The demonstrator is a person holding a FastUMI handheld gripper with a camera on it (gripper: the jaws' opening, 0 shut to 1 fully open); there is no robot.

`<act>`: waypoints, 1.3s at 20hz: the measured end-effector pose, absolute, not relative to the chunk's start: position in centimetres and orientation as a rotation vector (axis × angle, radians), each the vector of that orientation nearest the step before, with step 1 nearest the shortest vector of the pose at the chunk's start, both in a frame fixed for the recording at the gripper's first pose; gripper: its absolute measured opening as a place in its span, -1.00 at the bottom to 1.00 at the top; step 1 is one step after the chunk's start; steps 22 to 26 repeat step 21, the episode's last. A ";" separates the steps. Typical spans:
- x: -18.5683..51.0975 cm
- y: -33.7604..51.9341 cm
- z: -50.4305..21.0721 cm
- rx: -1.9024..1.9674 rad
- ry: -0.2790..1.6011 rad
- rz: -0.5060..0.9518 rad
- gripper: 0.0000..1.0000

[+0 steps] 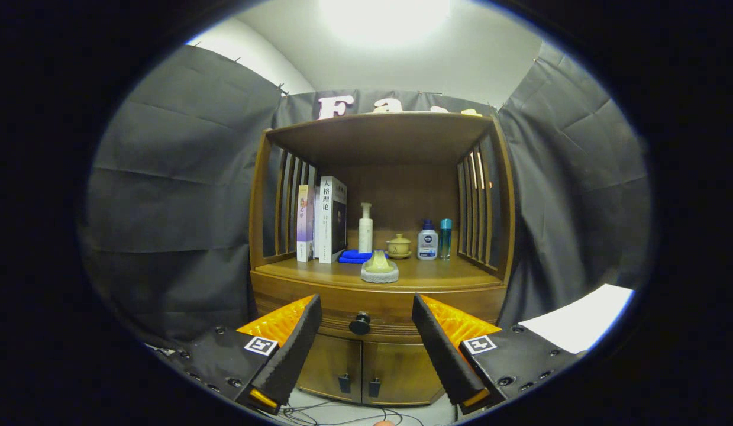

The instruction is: Pull open the drawer, take out the items inside it, and place them on the countertop above the cabinet.

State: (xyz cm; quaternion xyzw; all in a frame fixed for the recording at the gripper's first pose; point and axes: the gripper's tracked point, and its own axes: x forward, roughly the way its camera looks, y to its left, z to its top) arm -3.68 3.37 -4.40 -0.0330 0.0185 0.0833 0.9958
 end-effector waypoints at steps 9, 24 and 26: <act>-4.3 3.2 -4.7 -0.025 0.069 0.161 0.96; -4.3 3.6 -4.3 -0.019 0.066 0.180 0.96; -4.3 3.6 -4.3 -0.019 0.066 0.180 0.96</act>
